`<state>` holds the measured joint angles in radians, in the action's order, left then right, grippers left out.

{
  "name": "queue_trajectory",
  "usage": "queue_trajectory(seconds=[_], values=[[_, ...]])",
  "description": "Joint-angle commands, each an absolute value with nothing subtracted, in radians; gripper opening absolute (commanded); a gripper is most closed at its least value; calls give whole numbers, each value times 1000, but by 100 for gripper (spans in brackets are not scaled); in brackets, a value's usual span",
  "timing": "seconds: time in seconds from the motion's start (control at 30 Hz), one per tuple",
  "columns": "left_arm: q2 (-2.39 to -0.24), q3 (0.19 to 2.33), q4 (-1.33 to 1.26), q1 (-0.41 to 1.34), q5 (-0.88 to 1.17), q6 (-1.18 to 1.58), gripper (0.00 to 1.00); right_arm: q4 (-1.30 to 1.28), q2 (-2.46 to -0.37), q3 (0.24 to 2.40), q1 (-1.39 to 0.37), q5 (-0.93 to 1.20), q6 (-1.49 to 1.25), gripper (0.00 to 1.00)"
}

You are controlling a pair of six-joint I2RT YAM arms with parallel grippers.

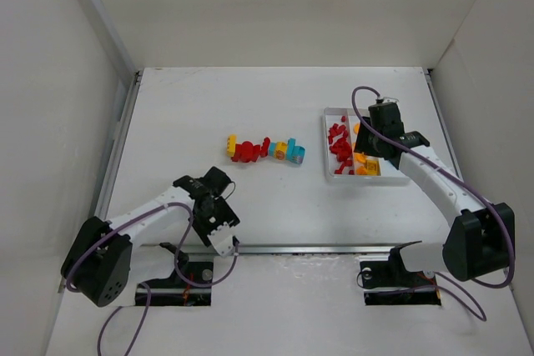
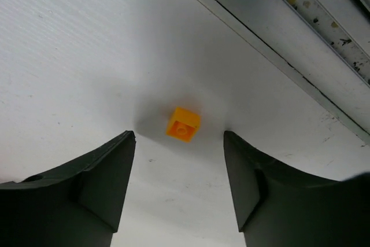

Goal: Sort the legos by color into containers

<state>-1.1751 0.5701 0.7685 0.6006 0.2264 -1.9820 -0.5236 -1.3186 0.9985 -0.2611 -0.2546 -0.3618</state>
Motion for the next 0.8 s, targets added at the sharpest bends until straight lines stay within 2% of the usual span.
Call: queue_trajectory(seconds=[0.0,0.03,0.2,0.4,0.43,0.57,0.77], values=[[-1175,522,818,604,265,-2473,55,-517,-1299,1019,-255,-256,-368,57],[-1175,522,818,604,265,-2473,49,-517,-1299,1019,-255,-256,-368,57],[-1218,540,827,604,247,-2528,32,-535,-1299,1019,-255,-265,-368,57],[-1238,549,836,604,247,-2542,24,-545,-1281,1019,-255,-275,-368,57],[-1238,549,836,604,247,-2542,20,-545,-1281,1019,-255,-275,-368,57],[-1238,549,836,604,258,-2511,17,-545,-1281,1019,-255,-275,-368,57],[-1227,540,836,604,267,-2488,8,-545,-1281,1019,-255,-275,-368,57]])
